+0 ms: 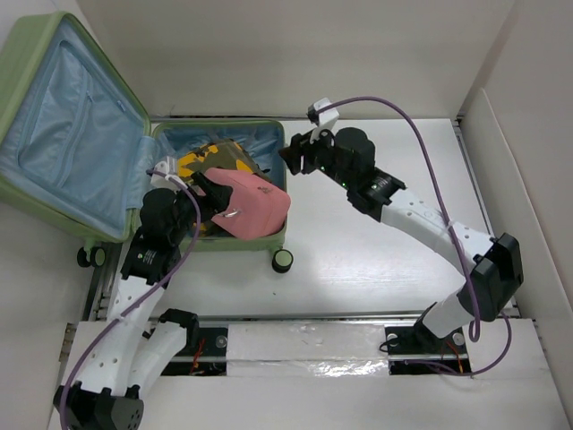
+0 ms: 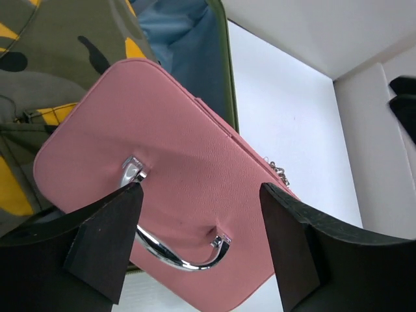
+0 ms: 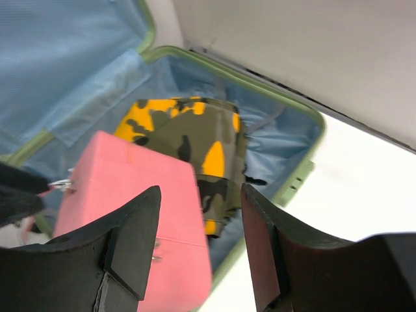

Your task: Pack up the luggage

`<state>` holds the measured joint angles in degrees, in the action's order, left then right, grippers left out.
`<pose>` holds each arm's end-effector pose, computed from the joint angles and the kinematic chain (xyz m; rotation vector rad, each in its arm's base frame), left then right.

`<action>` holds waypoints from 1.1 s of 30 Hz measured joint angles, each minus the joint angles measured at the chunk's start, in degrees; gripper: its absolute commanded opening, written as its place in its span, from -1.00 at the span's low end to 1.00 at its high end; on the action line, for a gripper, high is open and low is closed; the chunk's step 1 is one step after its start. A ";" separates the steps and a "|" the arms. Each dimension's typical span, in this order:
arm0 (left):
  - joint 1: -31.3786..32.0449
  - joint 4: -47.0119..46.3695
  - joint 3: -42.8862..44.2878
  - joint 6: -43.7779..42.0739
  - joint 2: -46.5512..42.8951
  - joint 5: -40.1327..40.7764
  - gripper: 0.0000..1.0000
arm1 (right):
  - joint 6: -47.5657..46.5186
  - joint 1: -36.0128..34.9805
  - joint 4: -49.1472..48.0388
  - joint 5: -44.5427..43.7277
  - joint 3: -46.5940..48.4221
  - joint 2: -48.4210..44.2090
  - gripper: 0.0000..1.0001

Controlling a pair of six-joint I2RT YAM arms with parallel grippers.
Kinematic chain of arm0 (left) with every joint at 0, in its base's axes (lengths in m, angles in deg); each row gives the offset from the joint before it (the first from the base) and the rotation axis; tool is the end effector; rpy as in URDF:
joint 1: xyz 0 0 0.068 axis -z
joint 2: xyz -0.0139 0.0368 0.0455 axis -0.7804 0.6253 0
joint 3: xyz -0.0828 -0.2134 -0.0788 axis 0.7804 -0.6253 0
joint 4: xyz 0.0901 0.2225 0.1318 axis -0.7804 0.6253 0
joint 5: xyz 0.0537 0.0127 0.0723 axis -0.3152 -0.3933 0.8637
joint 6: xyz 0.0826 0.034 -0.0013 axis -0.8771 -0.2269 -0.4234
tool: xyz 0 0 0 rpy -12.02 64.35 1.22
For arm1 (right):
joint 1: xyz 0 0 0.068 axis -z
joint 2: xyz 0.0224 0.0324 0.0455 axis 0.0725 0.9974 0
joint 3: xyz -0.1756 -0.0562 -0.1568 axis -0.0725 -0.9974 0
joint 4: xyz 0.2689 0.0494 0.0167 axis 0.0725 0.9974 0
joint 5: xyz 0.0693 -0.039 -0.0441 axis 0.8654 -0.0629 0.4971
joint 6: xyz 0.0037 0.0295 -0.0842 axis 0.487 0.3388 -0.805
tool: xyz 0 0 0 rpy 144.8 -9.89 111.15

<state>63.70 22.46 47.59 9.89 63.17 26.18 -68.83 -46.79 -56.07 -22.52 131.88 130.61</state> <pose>0.2517 -0.0650 0.3172 -0.2280 1.7396 -0.6864 0.3168 0.2906 0.3603 -0.5280 1.5713 0.6276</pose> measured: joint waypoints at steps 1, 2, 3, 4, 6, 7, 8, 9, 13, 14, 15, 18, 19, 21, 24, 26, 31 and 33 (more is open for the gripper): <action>0.04 0.57 0.00 0.74 -0.63 0.79 0.52 | -0.04 0.33 -0.35 -0.15 -1.16 -0.31 0.17; 0.13 1.20 0.00 1.46 -1.68 1.66 0.54 | -0.09 0.61 -0.44 -0.50 -2.51 -0.55 0.17; 0.13 1.86 0.00 2.27 -3.13 2.49 0.56 | -0.13 0.76 -0.46 -0.50 -3.93 -0.76 0.17; 0.13 2.58 -0.02 3.06 -4.76 3.08 0.57 | -0.15 1.07 -0.44 -0.50 -5.18 -0.83 0.17; 0.13 3.54 -0.33 4.92 -7.93 3.98 0.58 | -0.13 1.44 -0.37 -0.44 -7.41 -0.85 0.17; 0.11 3.80 -0.74 5.77 -9.03 4.17 0.58 | -0.04 1.75 -0.26 -0.39 -8.22 -0.85 0.17; 0.13 4.31 -1.11 6.58 -10.27 4.17 0.58 | 0.00 1.81 -0.26 -0.26 -8.55 -0.85 0.17; 0.13 4.31 -1.49 7.28 -10.84 4.11 0.57 | 0.07 2.32 -0.37 0.35 -9.40 -0.94 0.17; 0.13 3.23 -4.70 10.32 -9.57 3.48 0.52 | 0.72 3.50 -1.66 1.77 -12.24 -2.51 0.17; 0.13 3.02 -5.44 11.02 -8.39 3.28 0.50 | 0.90 3.76 -1.64 2.08 -12.79 -3.08 0.17; 0.13 2.69 -5.99 11.56 -7.06 2.84 0.48 | 0.94 4.07 -1.90 2.29 -13.38 -3.74 0.17; 0.13 -0.17 -7.21 13.60 -3.34 1.49 0.30 | 1.20 5.05 -2.60 2.95 -14.80 -5.81 0.17; 0.13 -1.16 -7.61 14.05 -2.45 1.51 0.12 | 1.33 5.31 -2.86 3.19 -15.21 -6.49 0.17; -0.17 -4.11 -8.44 15.32 -1.84 1.86 -0.17 | 1.57 5.97 -3.19 3.82 -15.93 -7.67 0.17; 0.02 -10.19 -9.42 17.07 -1.01 1.51 -0.83 | 2.19 6.86 -3.85 4.72 -16.76 -8.63 0.17; -0.09 -14.14 -9.53 18.03 0.66 1.11 -1.00 | 2.51 7.37 -4.17 5.20 -17.03 -8.85 0.17; 0.20 -22.67 -4.87 16.22 11.91 -1.88 -1.00 | 2.99 9.16 -4.57 5.77 -17.86 -9.68 0.17; 1.14 -23.82 0.81 15.28 18.03 -4.66 -1.00 | 3.17 10.49 -4.74 6.05 -18.80 -10.51 0.16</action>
<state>64.84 -1.36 48.40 25.17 81.20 21.52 -65.66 -36.30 -60.81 -16.46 113.08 120.09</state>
